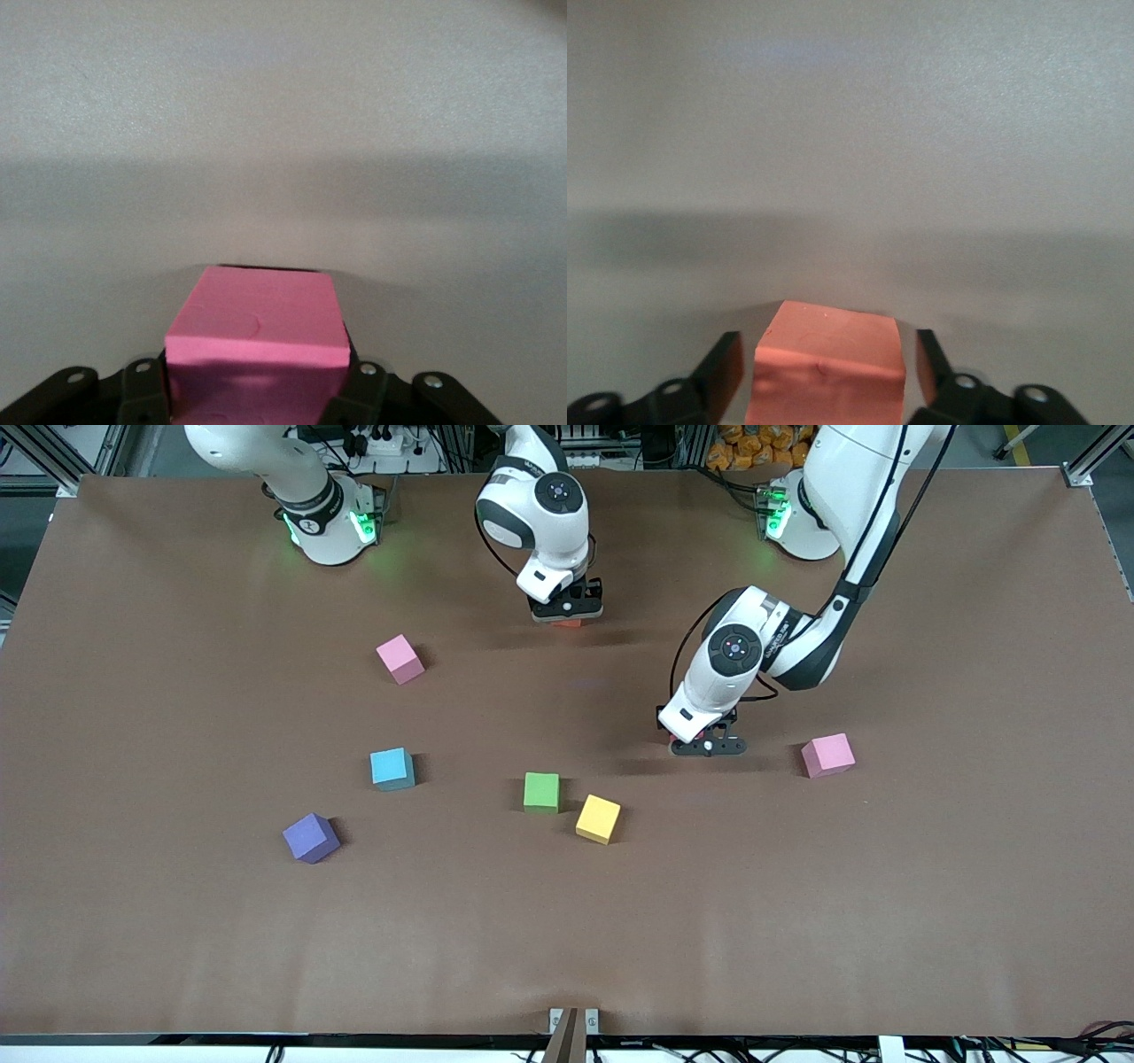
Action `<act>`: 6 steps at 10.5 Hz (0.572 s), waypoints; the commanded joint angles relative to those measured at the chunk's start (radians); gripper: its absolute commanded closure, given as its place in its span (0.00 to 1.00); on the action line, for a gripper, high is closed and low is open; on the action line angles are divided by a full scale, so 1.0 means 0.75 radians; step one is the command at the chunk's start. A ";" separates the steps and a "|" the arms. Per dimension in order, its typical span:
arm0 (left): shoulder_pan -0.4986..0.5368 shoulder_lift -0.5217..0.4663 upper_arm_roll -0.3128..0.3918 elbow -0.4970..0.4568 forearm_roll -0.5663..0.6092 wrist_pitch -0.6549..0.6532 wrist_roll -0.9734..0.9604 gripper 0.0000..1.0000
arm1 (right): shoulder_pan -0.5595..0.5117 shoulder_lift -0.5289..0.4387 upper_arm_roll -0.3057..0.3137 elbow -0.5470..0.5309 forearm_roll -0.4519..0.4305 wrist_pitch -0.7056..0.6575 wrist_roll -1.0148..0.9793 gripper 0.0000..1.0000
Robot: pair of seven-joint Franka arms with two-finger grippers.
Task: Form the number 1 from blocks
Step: 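Carry the orange cube to the table middle and set it down with the right gripper, then reach the right gripper to the cyan cube while the left gripper carries the pink cube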
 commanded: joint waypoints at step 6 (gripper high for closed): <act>-0.199 -0.062 -0.044 0.078 0.008 -0.122 -0.345 1.00 | -0.447 -0.240 -0.001 0.006 -0.022 -0.245 -0.331 0.00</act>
